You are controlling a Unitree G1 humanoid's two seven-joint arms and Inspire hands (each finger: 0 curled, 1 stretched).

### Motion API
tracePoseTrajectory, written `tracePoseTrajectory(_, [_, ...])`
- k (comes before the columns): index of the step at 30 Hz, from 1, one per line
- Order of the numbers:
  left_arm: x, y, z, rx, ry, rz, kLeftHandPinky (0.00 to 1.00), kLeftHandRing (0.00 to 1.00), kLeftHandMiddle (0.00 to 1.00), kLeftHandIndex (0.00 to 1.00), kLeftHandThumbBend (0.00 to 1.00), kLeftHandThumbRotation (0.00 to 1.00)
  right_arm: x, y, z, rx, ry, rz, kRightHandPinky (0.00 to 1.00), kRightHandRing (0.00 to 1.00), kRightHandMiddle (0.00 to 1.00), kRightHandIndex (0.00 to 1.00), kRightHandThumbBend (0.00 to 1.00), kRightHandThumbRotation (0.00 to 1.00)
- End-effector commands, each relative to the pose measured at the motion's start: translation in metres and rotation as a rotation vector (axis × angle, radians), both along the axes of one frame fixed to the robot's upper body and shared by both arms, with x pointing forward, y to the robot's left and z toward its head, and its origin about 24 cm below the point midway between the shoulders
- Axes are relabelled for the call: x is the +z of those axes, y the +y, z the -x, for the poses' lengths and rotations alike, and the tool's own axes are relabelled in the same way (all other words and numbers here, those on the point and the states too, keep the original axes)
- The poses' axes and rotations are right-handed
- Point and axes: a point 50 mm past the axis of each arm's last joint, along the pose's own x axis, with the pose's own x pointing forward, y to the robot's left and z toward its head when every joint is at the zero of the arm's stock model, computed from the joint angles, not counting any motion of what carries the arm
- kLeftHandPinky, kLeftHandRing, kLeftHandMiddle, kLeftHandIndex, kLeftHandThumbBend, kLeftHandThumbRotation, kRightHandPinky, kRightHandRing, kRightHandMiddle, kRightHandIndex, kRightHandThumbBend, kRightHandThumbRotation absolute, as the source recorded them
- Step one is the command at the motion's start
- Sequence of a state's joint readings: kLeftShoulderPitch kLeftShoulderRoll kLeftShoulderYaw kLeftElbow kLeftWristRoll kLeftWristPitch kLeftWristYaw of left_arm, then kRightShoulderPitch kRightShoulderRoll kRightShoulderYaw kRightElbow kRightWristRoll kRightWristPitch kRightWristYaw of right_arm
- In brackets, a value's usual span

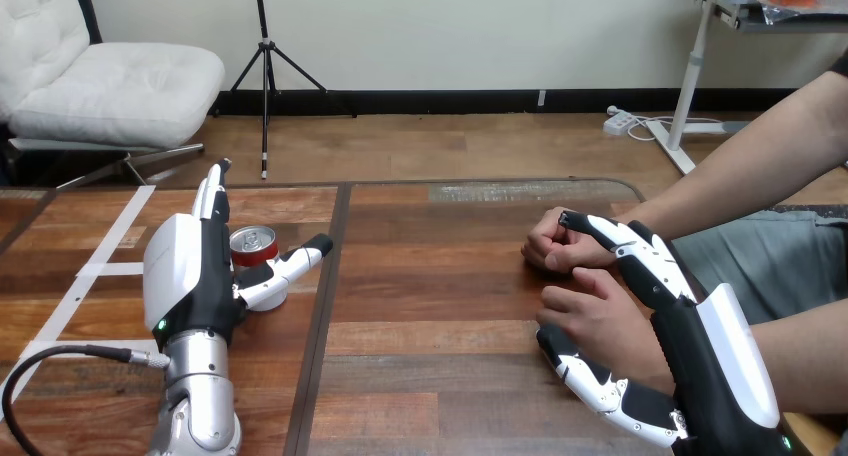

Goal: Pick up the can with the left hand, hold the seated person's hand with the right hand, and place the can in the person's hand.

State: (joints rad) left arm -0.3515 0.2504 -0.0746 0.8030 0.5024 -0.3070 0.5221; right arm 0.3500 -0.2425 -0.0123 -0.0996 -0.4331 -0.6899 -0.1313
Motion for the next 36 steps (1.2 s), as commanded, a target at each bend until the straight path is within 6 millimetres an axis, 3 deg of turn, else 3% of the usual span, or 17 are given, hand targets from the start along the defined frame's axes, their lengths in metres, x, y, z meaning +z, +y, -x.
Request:
tracePoseTrajectory(1, [0.0270,0.0001,-0.0219,-0.021,-0.090,-0.055,0.79,0.88,0.95,0.95,0.91,0.52,0.0144,0.0008,-0.0089,0.019,-0.077,0.013,1.00,0.93,0.89,0.86,0.42,0.35])
tracePoseTrajectory(36, [0.0206,0.0042,-0.0315,0.003,-0.002,-0.101,0.80,0.89,0.95,0.95,0.92,0.58,0.0150,-0.0027,-0.0092,0.024,-0.068,0.034,1.00,0.94,0.89,0.86,0.42,0.39])
